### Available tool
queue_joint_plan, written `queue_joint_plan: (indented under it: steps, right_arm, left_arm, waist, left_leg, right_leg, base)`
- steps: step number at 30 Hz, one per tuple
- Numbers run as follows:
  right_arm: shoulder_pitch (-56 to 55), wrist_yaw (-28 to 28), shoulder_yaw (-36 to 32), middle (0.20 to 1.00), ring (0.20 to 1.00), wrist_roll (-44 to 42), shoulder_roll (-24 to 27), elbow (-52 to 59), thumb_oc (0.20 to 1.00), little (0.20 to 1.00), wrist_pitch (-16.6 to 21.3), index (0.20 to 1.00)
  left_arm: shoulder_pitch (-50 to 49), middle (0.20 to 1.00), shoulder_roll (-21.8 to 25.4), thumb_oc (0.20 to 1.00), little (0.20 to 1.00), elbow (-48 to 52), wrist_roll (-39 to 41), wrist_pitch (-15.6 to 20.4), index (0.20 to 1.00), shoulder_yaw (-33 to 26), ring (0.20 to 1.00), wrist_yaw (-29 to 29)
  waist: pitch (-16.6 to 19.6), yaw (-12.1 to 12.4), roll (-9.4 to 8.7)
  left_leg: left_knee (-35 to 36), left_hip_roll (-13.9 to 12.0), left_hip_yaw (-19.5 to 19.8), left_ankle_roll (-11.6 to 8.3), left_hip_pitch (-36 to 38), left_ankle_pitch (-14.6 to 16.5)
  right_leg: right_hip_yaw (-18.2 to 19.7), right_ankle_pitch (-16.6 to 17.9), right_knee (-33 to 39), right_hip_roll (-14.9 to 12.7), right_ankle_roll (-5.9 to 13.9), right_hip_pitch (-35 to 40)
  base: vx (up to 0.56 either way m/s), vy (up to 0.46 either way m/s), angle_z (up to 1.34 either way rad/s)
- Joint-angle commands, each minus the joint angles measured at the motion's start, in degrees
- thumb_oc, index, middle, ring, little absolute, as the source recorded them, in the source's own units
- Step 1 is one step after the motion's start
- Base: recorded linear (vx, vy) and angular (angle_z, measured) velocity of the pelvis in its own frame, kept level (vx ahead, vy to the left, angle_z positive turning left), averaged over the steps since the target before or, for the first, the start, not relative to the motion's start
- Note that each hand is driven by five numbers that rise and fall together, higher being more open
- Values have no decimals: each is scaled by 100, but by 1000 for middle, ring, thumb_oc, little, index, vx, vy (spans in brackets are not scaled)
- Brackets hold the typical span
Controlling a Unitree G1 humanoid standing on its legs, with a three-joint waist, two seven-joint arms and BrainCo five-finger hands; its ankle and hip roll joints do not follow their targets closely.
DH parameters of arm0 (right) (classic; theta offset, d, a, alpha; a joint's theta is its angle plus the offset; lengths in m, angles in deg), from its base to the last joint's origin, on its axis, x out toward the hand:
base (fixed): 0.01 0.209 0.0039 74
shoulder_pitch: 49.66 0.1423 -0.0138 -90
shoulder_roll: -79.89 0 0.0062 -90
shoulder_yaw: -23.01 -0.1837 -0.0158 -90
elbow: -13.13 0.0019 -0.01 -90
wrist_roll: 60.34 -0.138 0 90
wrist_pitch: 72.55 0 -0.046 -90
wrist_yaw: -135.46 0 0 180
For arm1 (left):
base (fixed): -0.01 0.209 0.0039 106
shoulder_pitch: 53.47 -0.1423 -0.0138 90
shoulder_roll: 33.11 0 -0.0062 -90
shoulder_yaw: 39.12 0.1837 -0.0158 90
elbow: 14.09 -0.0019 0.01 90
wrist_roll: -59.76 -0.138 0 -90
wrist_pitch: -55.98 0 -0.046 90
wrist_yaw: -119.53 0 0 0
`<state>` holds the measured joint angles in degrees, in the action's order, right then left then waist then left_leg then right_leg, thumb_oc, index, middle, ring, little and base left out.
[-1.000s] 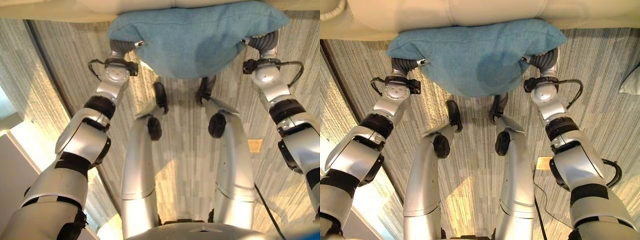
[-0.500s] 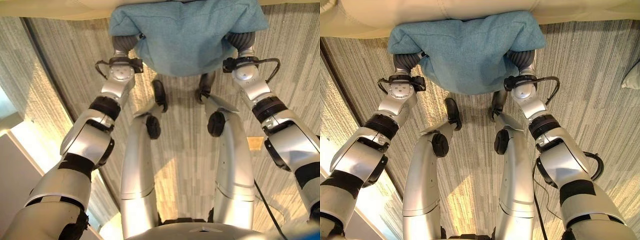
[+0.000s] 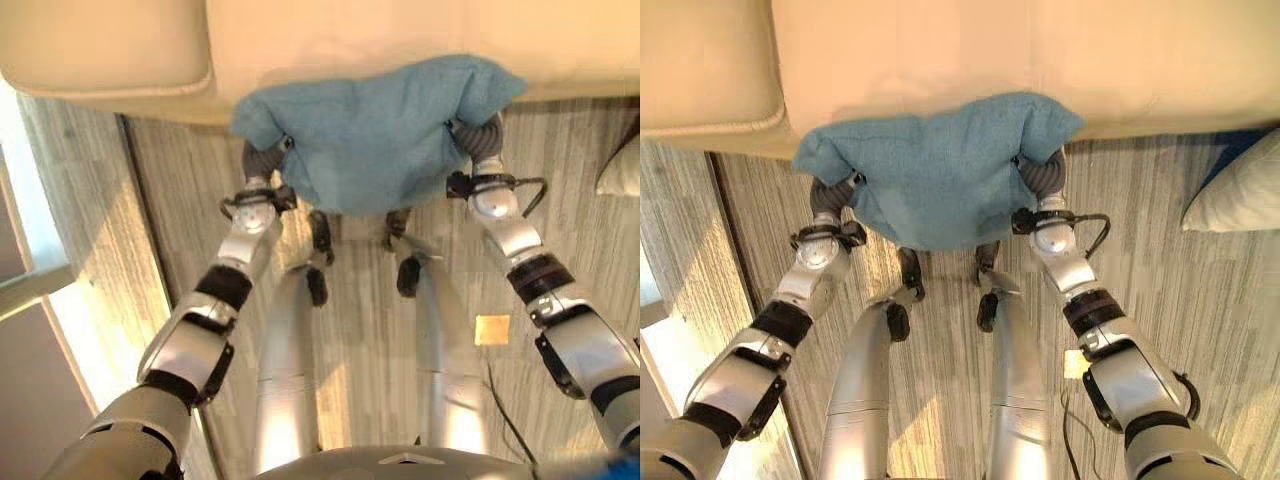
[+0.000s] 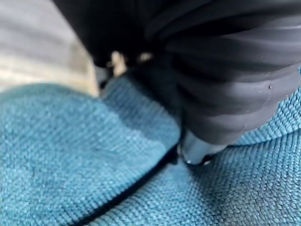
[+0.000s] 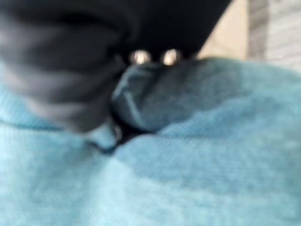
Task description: Pick up all the scattered cushions and arrange them neatly on the sofa.
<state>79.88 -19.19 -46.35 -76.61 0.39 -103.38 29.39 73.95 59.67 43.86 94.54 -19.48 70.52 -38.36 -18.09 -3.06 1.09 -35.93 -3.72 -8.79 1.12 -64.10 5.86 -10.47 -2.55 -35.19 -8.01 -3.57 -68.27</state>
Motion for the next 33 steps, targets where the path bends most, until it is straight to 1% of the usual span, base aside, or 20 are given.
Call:
queue_joint_plan:
  steps: [1,4,5,8,10,12,14,15,16,17,18,20,21,23,24,27,28,29,31,33]
  right_arm:
    - [-102,-420,155,200,200,387,-467,700,200,200,660,200]
    - [-1094,-552,-84,200,200,537,-522,1272,200,200,645,200]
    - [-1490,-637,-169,200,200,638,-527,1464,200,200,617,200]
    - [-2113,-720,-331,200,200,861,-455,1791,200,200,549,200]
    - [-2397,-737,-441,200,200,886,-446,1846,200,200,520,200]
    - [-2716,-794,-575,200,200,913,-360,1912,200,200,475,200]
    - [-2790,-811,-608,200,200,915,-327,1923,200,200,457,200]
    - [-2963,-863,-653,200,200,922,-315,1970,200,200,413,200]
    - [-3022,-885,-671,200,200,904,-316,1971,200,200,407,200]
    - [-3094,-915,-680,200,200,875,-329,1953,200,200,361,200]
    - [-3096,-915,-679,200,200,875,-330,1953,200,200,361,200]
    - [-3142,-867,-685,200,200,868,-372,1879,200,200,294,200]
    - [-3143,-867,-685,200,200,868,-373,1879,200,200,294,200]
    - [-3269,-973,-705,200,200,948,-422,1984,200,200,266,200]
    - [-3268,-973,-706,200,200,948,-421,1985,200,200,265,200]
    - [-3199,-1047,-685,200,200,1045,-508,1978,200,200,226,200]
    - [-3199,-1047,-685,200,200,1045,-508,1978,200,200,226,200]
    - [-3171,-1127,-668,200,200,1064,-541,2000,200,200,192,200]
    - [-3134,-1172,-644,200,200,1054,-605,2053,200,200,214,200]
    - [-3098,-1187,-629,200,200,1075,-614,2061,200,200,202,200]
  left_arm:
    - [43,200,-407,200,200,690,-354,619,200,301,200,-612]
    - [-691,200,-466,200,200,1074,-541,637,200,364,200,-718]
    - [-1040,200,-443,200,200,1198,-614,622,200,396,200,-798]
    - [-1598,200,-377,200,200,1325,-633,567,200,427,200,-956]
    - [-1853,200,-362,200,200,1321,-606,534,200,383,200,-1003]
    - [-2131,200,-330,200,200,1336,-580,488,200,300,200,-1045]
    - [-2209,200,-324,200,200,1324,-595,474,200,288,200,-1055]
    - [-2403,200,-315,200,200,1355,-631,422,200,242,200,-1057]
    - [-2475,200,-306,200,200,1367,-674,378,200,241,200,-1054]
    - [-2567,200,-287,200,200,1363,-773,290,200,207,200,-1044]
    - [-2569,200,-286,200,200,1365,-773,289,200,207,200,-1043]
    - [-2673,200,-234,200,200,1344,-859,226,200,165,200,-1006]
    - [-2673,200,-233,200,200,1344,-859,226,200,165,200,-1006]
    - [-2912,200,-234,200,200,1419,-845,230,200,83,200,-1061]
    - [-2910,200,-234,200,200,1419,-845,229,200,84,200,-1061]
    - [-3030,200,-133,200,200,1512,-873,220,200,16,200,-1095]
    - [-3030,200,-133,200,200,1512,-873,220,200,16,200,-1095]
    - [-3088,200,-77,200,200,1569,-850,191,200,-18,200,-1127]
    - [-3098,200,-29,200,200,1565,-885,202,200,-123,200,-1082]
    - [-3100,200,-35,200,200,1575,-869,209,200,-148,200,-1077]
  waist:
    - [663,-59,-27]
    - [832,-61,-112]
    - [896,-81,-160]
    - [954,-117,-214]
    - [944,-166,-243]
    - [885,-144,-307]
    - [889,-121,-316]
    - [926,-73,-385]
    - [974,-79,-402]
    - [1040,-22,-437]
    - [1036,-19,-444]
    - [1019,171,-441]
    - [1014,174,-446]
    - [1163,200,-423]
    - [1172,202,-417]
    - [1216,286,-443]
    - [1216,286,-443]
    - [1203,285,-447]
    - [1163,252,-347]
    - [1164,250,-303]
  left_leg:
    - [951,-189,582,-394,803,-131]
    - [1671,-92,579,-439,1970,-271]
    - [1881,-25,531,-409,2374,-474]
    - [2139,-74,444,-506,3269,-519]
    - [2037,-166,370,-624,3592,-538]
    - [1368,-356,317,-850,3632,-851]
    - [1104,-395,342,-873,3629,-945]
    - [912,-339,421,-814,3605,-961]
    - [1082,-320,354,-720,3653,-833]
    - [1636,-326,230,-583,3634,-813]
    - [1651,-321,221,-582,3650,-818]
    - [2218,-269,240,-614,3505,-1269]
    - [2224,-268,235,-614,3515,-1271]
    - [2493,-161,141,-456,4036,-1061]
    - [2510,-165,142,-455,4027,-1081]
    - [2448,-17,-149,-176,4423,-727]
    - [2448,-17,-149,-176,4423,-727]
    - [2440,15,-252,-26,4669,-592]
    - [2536,90,-404,133,5096,-380]
    - [2711,124,-426,130,5292,-349]
  right_leg:
    - [-22,-212,702,-47,676,1109]
    - [-149,-78,1448,-43,746,2242]
    - [-217,93,1767,-42,693,2701]
    - [-249,65,2267,62,680,3757]
    - [-270,-16,2548,172,629,4334]
    - [-308,-193,2850,352,485,5063]
    - [-316,-241,2901,406,434,5231]
    - [-271,-315,3017,440,419,5579]
    - [-274,-336,3027,437,437,5646]
    - [-229,-372,3070,430,499,5828]
    - [-223,-372,3072,424,500,5835]
    - [-105,-511,3074,570,510,6173]
    - [-101,-512,3073,567,511,6178]
    - [-16,-607,2950,475,689,6495]
    - [-15,-592,2958,481,688,6481]
    - [16,-560,2165,161,932,6428]
    - [16,-560,2165,161,932,6428]
    - [104,-203,1444,8,1111,6195]
    - [0,61,673,-214,1224,5836]
    - [-120,21,695,-278,1161,5700]
  base:
    - [0,0,0]
    - [64,-54,8]
    - [90,-85,-2]
    - [99,-105,-2]
    - [170,-165,11]
    - [143,-155,12]
    - [126,-82,19]
    - [239,-71,3]
    - [351,31,1]
    - [227,75,9]
    - [243,99,25]
    - [264,117,2]
    - [303,159,-24]
    - [376,190,-56]
    - [347,195,-71]
    - [238,210,-53]
    - [273,230,-63]
    - [247,208,-62]
    - [329,276,-43]
    - [212,115,-26]
